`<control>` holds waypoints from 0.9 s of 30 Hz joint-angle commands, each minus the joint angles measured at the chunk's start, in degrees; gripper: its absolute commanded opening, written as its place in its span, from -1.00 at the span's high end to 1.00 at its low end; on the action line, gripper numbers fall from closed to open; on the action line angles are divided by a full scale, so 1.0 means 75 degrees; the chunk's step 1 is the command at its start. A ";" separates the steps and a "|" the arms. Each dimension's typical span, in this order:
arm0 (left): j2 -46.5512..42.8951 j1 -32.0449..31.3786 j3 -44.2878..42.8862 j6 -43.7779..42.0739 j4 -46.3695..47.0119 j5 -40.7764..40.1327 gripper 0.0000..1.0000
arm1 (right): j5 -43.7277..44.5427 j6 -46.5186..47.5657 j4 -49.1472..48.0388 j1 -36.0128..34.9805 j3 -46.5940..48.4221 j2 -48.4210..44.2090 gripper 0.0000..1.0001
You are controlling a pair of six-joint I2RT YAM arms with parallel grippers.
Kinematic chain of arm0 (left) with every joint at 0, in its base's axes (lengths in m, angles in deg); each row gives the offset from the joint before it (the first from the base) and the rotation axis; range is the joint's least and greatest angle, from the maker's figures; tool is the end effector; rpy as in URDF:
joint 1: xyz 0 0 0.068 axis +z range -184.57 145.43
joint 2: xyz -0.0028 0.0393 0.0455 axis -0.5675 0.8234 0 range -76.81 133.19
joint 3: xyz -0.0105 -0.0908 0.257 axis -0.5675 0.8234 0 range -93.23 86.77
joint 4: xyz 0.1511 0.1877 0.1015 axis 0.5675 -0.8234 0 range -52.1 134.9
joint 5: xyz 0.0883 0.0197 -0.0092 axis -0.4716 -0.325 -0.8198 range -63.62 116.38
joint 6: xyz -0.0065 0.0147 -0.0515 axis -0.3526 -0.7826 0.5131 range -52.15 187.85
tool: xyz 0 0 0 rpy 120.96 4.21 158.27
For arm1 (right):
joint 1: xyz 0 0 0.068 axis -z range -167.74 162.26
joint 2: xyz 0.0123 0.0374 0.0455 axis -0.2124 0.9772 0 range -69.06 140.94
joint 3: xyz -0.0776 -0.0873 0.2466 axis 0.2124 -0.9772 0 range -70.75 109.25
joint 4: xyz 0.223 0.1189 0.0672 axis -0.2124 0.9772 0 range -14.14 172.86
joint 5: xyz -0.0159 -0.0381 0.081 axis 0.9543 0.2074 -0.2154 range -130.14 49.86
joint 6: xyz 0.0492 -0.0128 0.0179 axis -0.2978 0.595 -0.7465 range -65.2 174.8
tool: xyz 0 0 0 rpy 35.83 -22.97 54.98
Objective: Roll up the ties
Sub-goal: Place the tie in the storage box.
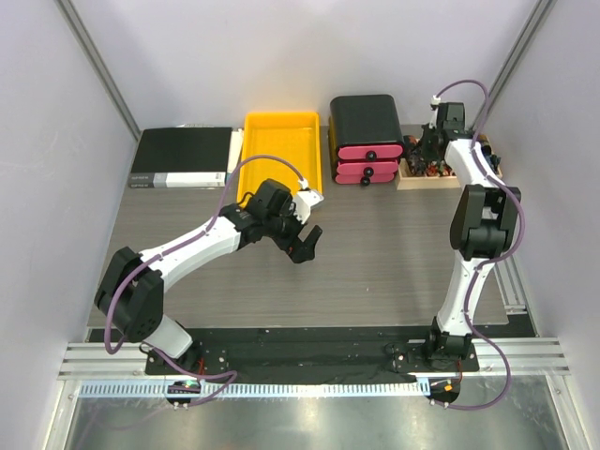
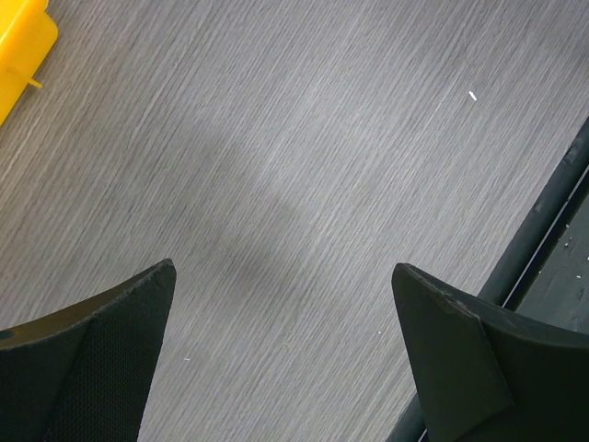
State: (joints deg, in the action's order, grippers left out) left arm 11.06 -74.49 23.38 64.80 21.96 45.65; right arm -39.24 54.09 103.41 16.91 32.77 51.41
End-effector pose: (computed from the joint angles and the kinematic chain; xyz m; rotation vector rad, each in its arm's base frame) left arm 0.2463 -0.2214 0.2511 1.0482 2.2207 -0.6966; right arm 0.4824 -0.0397 0.2503 0.1173 2.3448 -0.0524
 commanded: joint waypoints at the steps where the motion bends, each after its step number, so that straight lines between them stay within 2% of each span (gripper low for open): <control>1: -0.0267 0.0049 0.0085 0.0102 0.0223 0.0044 -0.99 | 0.0325 0.0212 -0.0287 -0.0115 0.0306 0.0110 0.98; 12: -0.0291 0.0061 0.0250 0.0207 0.0375 0.0162 -0.99 | 0.0394 -0.0058 0.0580 -0.0385 0.0446 0.0250 0.97; 23: -0.0338 0.0049 0.0414 0.0289 0.0457 0.0185 -1.00 | 0.0909 -0.0046 0.1096 -0.0479 0.1173 0.1305 0.98; 27: -0.0291 0.0049 0.0425 0.0278 0.0469 0.0279 -0.99 | 0.0607 -0.0105 0.1119 -0.0479 0.1220 0.1551 0.98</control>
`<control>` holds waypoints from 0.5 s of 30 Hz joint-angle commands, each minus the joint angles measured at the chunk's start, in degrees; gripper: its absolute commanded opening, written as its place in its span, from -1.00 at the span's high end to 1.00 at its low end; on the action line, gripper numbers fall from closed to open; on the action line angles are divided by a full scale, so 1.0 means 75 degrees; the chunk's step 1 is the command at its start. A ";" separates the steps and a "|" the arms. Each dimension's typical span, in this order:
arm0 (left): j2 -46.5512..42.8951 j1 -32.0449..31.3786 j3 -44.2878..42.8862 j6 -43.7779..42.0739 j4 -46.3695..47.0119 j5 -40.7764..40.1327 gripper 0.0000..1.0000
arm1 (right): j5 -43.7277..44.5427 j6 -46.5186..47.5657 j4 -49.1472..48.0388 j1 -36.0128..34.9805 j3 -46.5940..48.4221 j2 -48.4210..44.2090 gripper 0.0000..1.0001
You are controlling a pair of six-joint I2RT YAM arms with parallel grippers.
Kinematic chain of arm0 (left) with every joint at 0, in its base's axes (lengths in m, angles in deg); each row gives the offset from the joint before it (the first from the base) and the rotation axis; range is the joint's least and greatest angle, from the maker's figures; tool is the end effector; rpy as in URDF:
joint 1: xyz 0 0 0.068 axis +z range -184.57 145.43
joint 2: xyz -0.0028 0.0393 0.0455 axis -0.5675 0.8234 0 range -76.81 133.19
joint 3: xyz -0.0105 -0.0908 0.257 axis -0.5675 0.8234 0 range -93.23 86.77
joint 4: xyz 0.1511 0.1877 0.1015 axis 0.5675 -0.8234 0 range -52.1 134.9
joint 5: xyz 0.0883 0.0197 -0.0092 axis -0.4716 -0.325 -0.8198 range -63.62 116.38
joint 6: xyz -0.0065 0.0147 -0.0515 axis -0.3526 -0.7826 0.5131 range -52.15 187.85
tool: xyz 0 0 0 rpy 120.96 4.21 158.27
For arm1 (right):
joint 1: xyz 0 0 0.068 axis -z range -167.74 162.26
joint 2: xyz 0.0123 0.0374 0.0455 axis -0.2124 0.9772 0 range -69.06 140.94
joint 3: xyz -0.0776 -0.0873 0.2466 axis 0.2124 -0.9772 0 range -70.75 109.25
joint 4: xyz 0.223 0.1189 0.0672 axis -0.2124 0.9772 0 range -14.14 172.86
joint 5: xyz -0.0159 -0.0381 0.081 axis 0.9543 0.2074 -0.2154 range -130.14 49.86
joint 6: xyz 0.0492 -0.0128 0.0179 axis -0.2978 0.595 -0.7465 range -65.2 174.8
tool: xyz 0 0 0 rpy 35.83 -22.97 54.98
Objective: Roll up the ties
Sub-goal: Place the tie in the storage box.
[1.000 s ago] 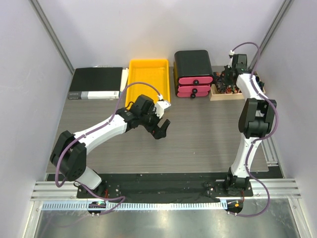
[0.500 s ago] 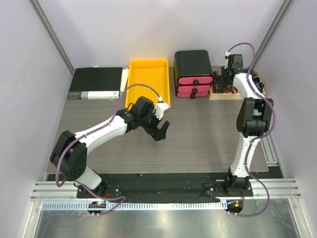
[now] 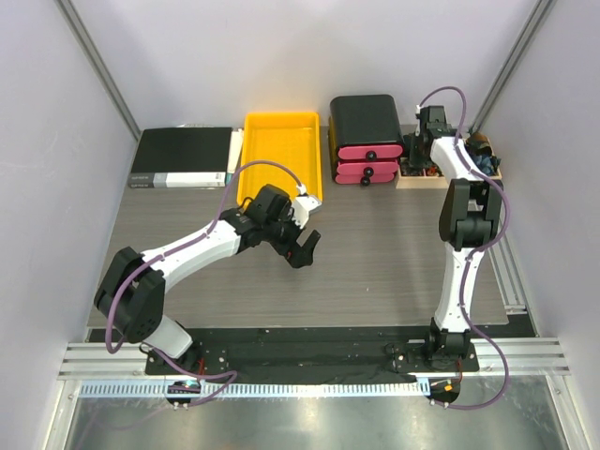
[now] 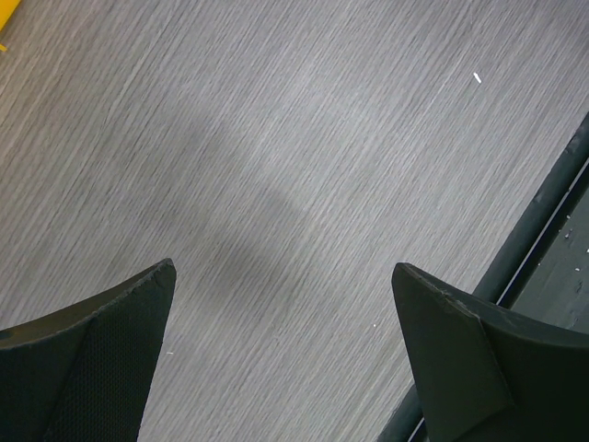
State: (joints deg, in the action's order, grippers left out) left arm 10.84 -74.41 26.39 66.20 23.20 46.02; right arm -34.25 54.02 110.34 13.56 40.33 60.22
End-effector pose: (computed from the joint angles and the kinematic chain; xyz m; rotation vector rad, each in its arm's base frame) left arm 0.2420 -0.2175 0.2372 1.0293 2.2641 -0.7097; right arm 0.5049 -0.0150 0.2114 0.0882 2.4863 -0.1319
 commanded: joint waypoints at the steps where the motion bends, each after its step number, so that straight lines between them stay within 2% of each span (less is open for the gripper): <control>1: -0.0262 0.0038 0.0012 0.0091 0.0279 0.0229 -1.00 | -0.0128 -0.0131 0.0254 -0.0033 0.0281 0.0412 0.98; 4: -0.0273 0.0038 -0.0035 0.0080 0.0163 0.0171 -0.99 | -0.0398 -0.0283 0.0581 -0.0021 0.0702 0.0482 0.87; 7: -0.0274 0.0049 -0.0141 0.0103 -0.0025 0.0030 -0.99 | -0.0691 -0.0447 0.0886 0.0037 0.1264 0.0331 0.60; 8: -0.0285 0.0061 -0.0199 0.0161 -0.0060 0.0018 -0.99 | -0.0982 -0.0517 0.0910 0.0049 0.1359 0.0237 0.34; 11: -0.0344 0.0143 -0.0304 0.0185 -0.0143 0.0053 -0.99 | -0.1148 -0.0518 0.0922 0.0061 0.1547 -0.0195 -0.07; 15: -0.0367 0.0307 -0.0597 0.0185 -0.0481 0.0089 -0.99 | -0.1394 -0.0506 0.0922 0.0084 0.1665 -0.0642 -0.18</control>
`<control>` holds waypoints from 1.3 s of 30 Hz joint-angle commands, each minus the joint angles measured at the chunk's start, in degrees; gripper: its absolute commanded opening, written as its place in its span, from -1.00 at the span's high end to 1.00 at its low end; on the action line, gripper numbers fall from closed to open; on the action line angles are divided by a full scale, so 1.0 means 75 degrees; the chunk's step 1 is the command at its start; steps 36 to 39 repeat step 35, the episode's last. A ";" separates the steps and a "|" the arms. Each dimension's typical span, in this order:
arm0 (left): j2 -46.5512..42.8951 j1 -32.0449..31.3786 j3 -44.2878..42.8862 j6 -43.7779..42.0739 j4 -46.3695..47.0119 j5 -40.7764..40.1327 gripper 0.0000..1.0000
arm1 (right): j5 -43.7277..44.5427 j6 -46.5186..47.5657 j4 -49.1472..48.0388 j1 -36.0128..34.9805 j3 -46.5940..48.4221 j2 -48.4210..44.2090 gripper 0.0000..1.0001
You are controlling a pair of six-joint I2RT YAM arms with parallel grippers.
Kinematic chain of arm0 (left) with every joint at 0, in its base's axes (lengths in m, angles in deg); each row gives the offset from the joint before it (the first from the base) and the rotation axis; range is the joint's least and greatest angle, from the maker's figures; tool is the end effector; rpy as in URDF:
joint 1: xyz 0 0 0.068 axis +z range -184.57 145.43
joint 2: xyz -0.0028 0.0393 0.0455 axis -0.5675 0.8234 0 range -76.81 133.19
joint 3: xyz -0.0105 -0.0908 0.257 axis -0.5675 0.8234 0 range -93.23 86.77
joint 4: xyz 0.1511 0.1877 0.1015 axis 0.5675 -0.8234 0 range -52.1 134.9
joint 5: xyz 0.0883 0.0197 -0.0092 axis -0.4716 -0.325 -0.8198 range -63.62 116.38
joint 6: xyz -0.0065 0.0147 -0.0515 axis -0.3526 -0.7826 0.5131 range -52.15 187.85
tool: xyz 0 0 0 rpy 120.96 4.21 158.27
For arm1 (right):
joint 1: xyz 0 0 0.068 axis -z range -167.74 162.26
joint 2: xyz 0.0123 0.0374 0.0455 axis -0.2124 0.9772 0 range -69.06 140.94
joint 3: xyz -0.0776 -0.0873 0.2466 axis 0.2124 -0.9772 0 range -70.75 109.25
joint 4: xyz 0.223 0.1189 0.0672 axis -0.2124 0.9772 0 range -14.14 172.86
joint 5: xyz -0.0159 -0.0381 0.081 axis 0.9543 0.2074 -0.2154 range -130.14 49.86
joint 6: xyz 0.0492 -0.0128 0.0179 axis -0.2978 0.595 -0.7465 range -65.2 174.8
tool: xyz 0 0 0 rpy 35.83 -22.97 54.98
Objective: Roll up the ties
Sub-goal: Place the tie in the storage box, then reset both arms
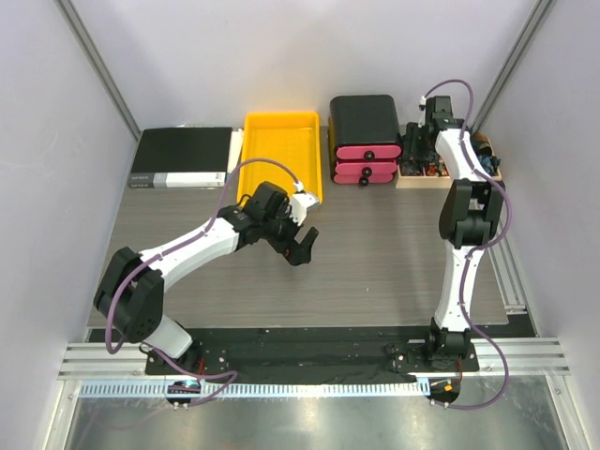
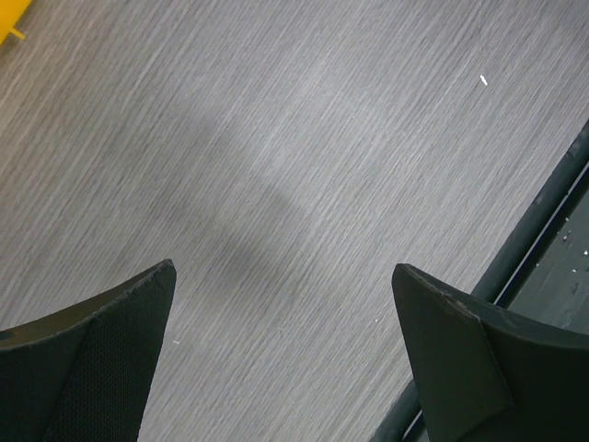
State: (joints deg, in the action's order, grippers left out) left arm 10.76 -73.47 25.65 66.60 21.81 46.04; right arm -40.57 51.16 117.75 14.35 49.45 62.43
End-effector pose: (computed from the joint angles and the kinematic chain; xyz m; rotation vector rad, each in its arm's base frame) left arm 0.2452 -0.2132 0.2400 1.0041 2.2847 -0.7046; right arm 0.5124 -0.0183 0.2344 0.1216 2.4958 0.0205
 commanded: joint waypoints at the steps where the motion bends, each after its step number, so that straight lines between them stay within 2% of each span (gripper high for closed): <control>1: -0.0344 0.0240 -0.0568 0.0132 -0.0354 0.0074 -0.99 | -0.0599 -0.0124 -0.0054 0.0003 0.0508 -0.1053 -0.18; 6: -0.0192 0.0964 -0.1189 0.0729 -0.0799 0.0319 -0.99 | -0.0693 0.0005 -0.0054 0.0131 0.0520 -0.1883 -0.33; 10: -0.0086 0.1645 -0.1588 0.1210 -0.1104 0.0589 -0.99 | -0.0962 0.0122 -0.0066 0.0377 -0.0145 -0.2646 -0.49; 12: -0.0016 0.2124 -0.1974 0.1280 -0.1373 0.0636 -0.99 | -0.1477 0.0110 -0.0066 0.0588 -0.0509 -0.2974 -0.64; 13: 0.0100 0.2313 -0.2126 0.1304 -0.1479 0.0752 -1.00 | -0.1641 0.0110 -0.0066 0.0658 -0.0964 -0.3359 -0.72; 18: 0.0686 0.3659 -0.3006 0.1480 -0.2390 0.1022 -1.00 | -0.2661 0.0344 -0.0077 0.0741 -0.2712 -0.4498 -0.84; 22: 0.0980 0.4423 -0.2902 0.1141 -0.2874 0.0836 -0.99 | -0.3083 0.0368 -0.0241 0.0718 -0.4493 -0.5365 -0.90; 28: 0.0079 0.4600 -0.1368 0.0601 -0.2173 -0.0124 -0.99 | -0.3131 0.0450 -0.0756 0.0706 -0.6741 -0.6338 -0.95; 31: -0.0320 0.4612 -0.0816 0.0659 -0.1973 -0.0463 -0.99 | -0.3003 0.0438 -0.0979 0.0671 -0.7353 -0.6690 -0.96; 39: -0.0590 0.4600 -0.0790 0.0438 -0.2041 -0.0688 -0.99 | -0.2897 0.0438 -0.1085 0.0589 -0.7391 -0.6820 -0.99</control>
